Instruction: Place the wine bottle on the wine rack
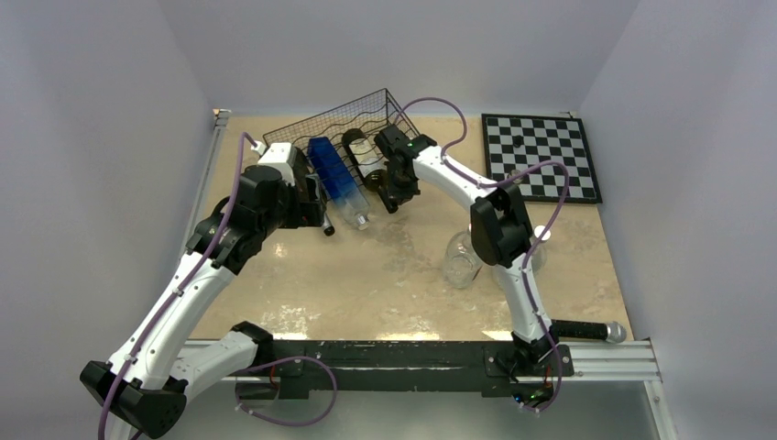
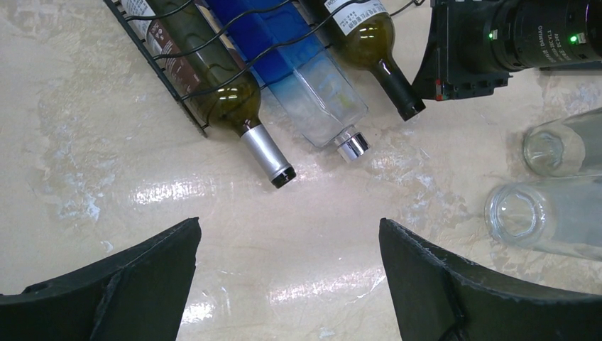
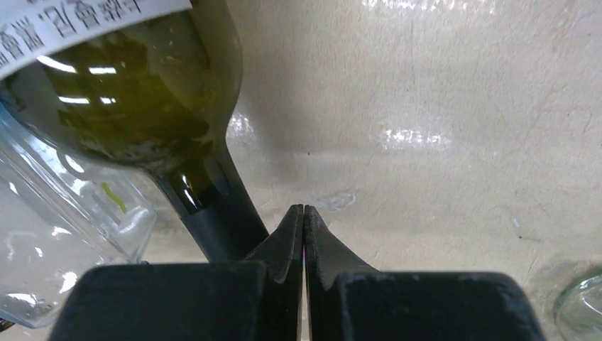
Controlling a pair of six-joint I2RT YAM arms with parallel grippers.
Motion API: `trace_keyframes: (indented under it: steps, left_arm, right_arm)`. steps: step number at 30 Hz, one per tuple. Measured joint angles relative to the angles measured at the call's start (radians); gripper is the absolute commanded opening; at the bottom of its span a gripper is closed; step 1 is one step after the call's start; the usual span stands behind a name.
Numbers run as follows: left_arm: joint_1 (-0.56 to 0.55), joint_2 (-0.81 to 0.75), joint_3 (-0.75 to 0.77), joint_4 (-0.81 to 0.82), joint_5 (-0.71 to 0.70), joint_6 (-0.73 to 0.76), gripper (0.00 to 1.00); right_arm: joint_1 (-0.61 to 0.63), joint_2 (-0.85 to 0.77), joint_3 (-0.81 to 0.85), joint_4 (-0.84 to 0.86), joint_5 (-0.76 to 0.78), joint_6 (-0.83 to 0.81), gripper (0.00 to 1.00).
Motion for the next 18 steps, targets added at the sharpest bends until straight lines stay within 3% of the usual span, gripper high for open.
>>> trace_keyframes:
  steps: [7, 15, 18]
  left_arm:
    - [0.003, 0.0, 0.0, -0.005, 0.0, 0.0, 0.99]
    - [0.005, 0.001, 0.0, -0.005, -0.006, 0.0, 0.99]
    - [0.008, 0.011, 0.0, -0.005, -0.01, -0.005, 0.99]
  right_arm:
    - [-0.006, 0.023, 0.041, -0.016, 0.003, 0.001, 0.0]
    - [-0.006, -0.075, 0.02, -0.035, 0.076, -0.035, 0.38]
    - [-0.006, -0.161, 0.023, -0.039, 0.103, -0.063, 0.44]
